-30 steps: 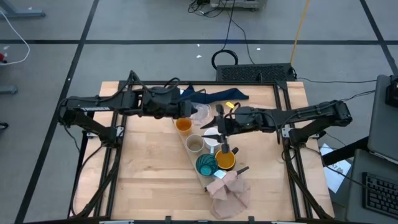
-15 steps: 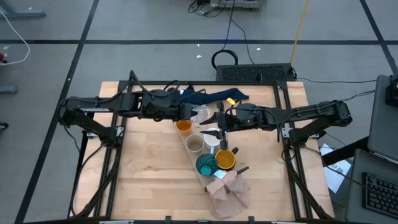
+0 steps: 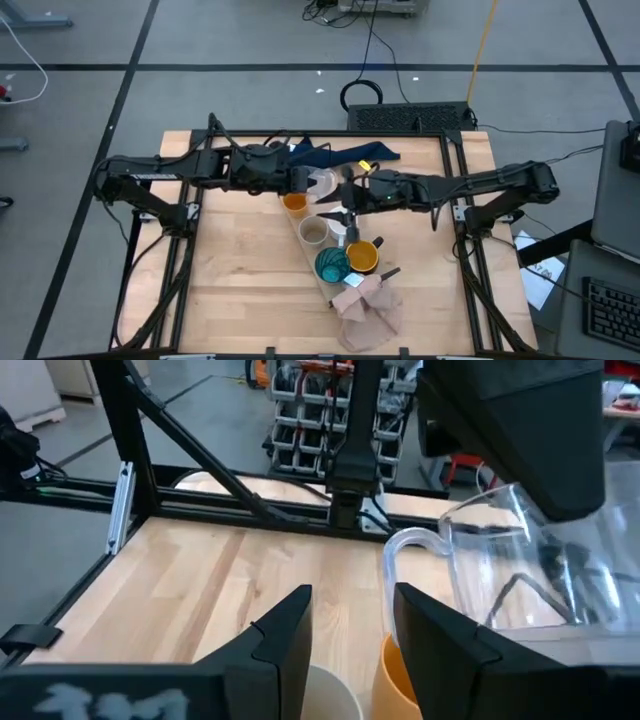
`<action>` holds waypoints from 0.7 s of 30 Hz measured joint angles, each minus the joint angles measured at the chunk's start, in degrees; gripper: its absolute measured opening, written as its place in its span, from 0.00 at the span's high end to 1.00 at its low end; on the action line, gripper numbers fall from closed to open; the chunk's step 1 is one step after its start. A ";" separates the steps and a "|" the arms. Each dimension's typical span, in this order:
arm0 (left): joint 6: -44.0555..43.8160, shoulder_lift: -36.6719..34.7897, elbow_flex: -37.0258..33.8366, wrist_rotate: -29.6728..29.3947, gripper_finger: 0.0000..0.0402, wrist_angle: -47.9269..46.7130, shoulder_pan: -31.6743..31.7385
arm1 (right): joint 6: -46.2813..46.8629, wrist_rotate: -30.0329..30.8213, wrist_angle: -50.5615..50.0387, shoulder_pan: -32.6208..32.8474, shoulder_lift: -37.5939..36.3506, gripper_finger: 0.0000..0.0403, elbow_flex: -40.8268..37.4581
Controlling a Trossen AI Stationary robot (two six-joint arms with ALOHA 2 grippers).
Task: Stack small to large cups/mugs on shelf
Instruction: Put the transparent mug on the shelf
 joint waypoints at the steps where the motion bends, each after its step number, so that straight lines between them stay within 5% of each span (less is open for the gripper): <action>1: 0.07 0.00 -0.01 0.02 1.00 -0.13 -0.01 | -0.15 0.00 0.46 0.00 0.32 0.67 0.00; 21: -1.07 -0.04 0.08 -0.48 1.00 1.07 -0.48 | -1.52 -0.37 0.96 -2.16 -0.13 0.67 0.00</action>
